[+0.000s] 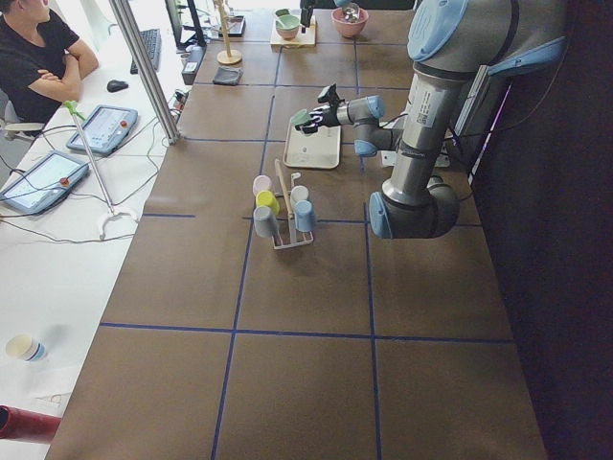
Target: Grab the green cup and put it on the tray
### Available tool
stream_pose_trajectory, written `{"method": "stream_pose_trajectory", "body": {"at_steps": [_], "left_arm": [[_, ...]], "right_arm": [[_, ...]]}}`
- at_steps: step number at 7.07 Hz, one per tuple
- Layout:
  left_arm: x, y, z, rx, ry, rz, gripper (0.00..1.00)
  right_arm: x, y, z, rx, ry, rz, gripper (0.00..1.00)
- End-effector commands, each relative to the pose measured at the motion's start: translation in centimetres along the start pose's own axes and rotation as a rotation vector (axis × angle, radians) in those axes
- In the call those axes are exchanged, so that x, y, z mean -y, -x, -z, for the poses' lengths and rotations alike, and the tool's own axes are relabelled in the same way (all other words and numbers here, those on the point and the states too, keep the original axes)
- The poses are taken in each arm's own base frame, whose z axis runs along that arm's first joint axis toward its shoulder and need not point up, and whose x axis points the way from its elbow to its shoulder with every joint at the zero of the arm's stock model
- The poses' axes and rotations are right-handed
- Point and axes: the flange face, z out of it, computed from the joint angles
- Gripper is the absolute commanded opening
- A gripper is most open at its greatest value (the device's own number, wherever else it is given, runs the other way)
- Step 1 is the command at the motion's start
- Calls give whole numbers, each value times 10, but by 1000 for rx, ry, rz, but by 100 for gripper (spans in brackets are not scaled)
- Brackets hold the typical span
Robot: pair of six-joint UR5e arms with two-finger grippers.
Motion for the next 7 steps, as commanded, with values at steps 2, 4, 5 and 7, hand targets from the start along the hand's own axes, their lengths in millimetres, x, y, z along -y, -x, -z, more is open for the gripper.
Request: {"method": "stream_pose_trajectory", "body": {"at_steps": [2, 4, 5, 7], "left_arm": [[-13, -14, -12, -48, -11, 48, 73], [-17, -23, -15, -92, 1, 71, 75], [-26, -29, -17, -92, 13, 60, 75], [-41, -42, -15, -101, 34, 48, 75]], "right_arm": [[1, -2, -1, -8, -6, -2, 99], [1, -2, -1, -9, -6, -4, 99], [1, -2, -1, -10, -7, -4, 99], [1, -3, -1, -9, -5, -5, 99]]}}
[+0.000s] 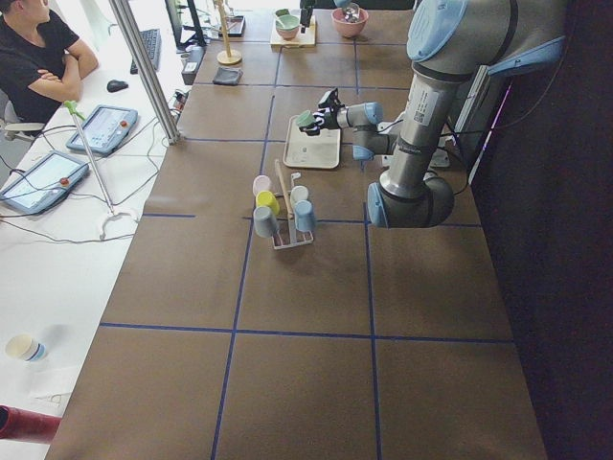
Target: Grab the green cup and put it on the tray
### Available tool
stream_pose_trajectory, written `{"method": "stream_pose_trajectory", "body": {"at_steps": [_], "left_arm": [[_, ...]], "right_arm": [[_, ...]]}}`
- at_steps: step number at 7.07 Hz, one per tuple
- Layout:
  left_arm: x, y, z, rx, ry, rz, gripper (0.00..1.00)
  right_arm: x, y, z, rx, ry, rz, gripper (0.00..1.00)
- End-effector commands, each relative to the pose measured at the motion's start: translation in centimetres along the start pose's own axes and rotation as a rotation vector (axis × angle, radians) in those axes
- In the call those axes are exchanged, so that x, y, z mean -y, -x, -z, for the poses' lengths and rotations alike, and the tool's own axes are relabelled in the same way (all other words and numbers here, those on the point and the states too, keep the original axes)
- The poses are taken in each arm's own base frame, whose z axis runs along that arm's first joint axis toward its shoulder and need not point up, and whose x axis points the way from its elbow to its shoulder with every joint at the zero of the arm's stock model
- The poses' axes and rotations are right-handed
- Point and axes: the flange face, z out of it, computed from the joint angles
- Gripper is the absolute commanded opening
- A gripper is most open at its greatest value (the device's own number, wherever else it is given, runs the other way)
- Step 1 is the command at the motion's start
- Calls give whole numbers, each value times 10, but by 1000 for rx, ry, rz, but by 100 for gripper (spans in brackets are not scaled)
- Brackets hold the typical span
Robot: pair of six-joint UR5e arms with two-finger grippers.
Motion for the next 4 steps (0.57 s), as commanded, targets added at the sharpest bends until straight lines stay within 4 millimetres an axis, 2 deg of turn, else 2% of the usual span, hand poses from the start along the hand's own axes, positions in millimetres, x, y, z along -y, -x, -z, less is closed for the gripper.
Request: {"method": "stream_pose_trajectory", "body": {"at_steps": [1, 2, 3, 4], "left_arm": [[-18, -5, -1, -3, 21, -14, 75], [-21, -5, -3, 0, 24, -18, 76], [-21, -5, -2, 0, 23, -17, 84], [-20, -5, -2, -1, 22, -16, 86]], "right_arm": [[0, -1, 0, 0, 1, -1, 99], [0, -1, 0, 0, 1, -1, 99], [0, -1, 0, -1, 0, -1, 99], [0, -1, 0, -1, 0, -1, 99]]}}
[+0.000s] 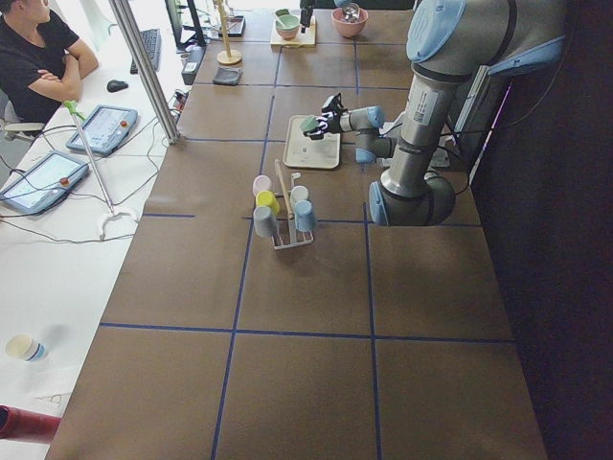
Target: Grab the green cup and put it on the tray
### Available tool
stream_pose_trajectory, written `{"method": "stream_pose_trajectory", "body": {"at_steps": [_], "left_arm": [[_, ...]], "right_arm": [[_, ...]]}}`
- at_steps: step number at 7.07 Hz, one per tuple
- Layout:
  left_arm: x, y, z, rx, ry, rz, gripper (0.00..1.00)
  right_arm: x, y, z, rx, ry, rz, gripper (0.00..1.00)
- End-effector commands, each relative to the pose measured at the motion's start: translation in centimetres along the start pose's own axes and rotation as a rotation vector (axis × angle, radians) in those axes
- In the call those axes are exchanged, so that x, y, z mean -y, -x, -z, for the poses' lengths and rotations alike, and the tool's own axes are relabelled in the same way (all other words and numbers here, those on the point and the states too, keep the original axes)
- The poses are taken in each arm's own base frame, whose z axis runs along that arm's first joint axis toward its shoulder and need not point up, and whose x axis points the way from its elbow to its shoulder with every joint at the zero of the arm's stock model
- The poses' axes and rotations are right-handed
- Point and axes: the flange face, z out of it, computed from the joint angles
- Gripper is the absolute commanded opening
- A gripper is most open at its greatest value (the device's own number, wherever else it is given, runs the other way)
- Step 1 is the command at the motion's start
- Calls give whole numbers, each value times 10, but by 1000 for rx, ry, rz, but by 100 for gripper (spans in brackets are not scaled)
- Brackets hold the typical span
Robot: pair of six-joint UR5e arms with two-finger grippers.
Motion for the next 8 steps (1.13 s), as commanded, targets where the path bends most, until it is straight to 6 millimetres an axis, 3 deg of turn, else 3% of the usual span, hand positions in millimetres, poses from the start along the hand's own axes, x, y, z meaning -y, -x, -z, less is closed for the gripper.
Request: {"method": "stream_pose_trajectory", "body": {"at_steps": [1, 3, 5, 6, 8], "left_arm": [[1, -1, 0, -2, -1, 4, 87], [1, -2, 1, -8, 0, 7, 86], [3, -6, 3, -39, 21, 14, 93], [15, -9, 9, -55, 10, 23, 99], [56, -17, 33, -137, -13, 8, 100]], "right_arm": [[0, -1, -1, -1, 0, -1, 99], [0, -2, -2, -3, 2, -3, 99], [1, -2, -2, -4, 2, -4, 99], [1, -3, -3, -5, 3, -4, 99], [1, -3, -3, -6, 4, -5, 99]]}}
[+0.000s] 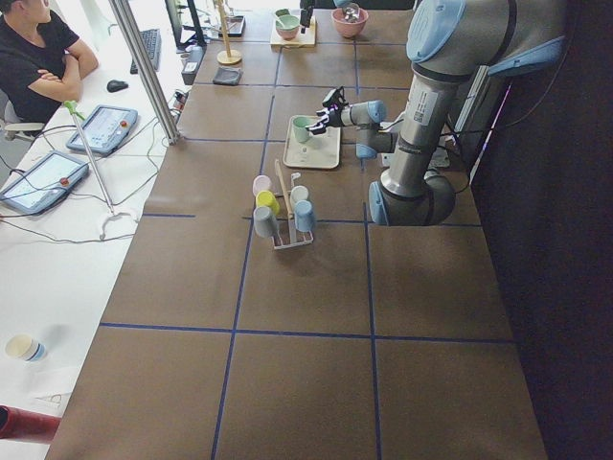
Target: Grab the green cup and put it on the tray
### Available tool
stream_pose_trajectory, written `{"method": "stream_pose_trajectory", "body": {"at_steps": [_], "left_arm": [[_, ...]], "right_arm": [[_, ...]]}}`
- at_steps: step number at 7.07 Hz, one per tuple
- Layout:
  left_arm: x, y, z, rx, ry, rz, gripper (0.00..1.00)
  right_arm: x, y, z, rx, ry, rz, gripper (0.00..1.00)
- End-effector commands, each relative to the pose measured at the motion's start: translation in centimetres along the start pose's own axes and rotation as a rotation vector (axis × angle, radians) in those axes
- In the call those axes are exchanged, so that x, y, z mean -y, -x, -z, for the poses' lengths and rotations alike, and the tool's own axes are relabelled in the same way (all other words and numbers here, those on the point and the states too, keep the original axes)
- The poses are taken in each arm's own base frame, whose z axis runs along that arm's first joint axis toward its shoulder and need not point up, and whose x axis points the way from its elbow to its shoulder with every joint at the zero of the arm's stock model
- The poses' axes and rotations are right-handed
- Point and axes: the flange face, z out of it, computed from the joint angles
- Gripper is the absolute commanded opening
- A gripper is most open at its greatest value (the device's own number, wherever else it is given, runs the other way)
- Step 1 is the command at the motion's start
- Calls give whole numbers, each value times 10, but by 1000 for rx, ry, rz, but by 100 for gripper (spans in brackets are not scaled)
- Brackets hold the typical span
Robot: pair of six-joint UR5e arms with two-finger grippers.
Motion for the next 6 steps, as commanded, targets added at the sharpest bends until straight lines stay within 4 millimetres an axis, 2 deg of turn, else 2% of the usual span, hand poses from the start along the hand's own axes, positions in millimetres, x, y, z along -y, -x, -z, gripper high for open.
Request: {"method": "stream_pose_trajectory", "body": {"at_steps": [1, 2, 3, 5, 6], "left_arm": [[50, -11, 30, -65, -50, -25, 100], [75, -12, 41, -80, -83, -29, 99], [102, -6, 46, -67, -109, -62, 99], [189, 16, 75, 33, -108, -126, 99], [219, 33, 83, 92, -100, -157, 99]], "right_arm": [[0, 0, 0, 1, -1, 1, 99], [0, 1, 0, 1, -1, -1, 99], [0, 1, 0, 2, -1, 2, 99], [6, -8, 10, -1, -23, -6, 99], [10, -17, 14, -5, -35, -3, 99]]}}
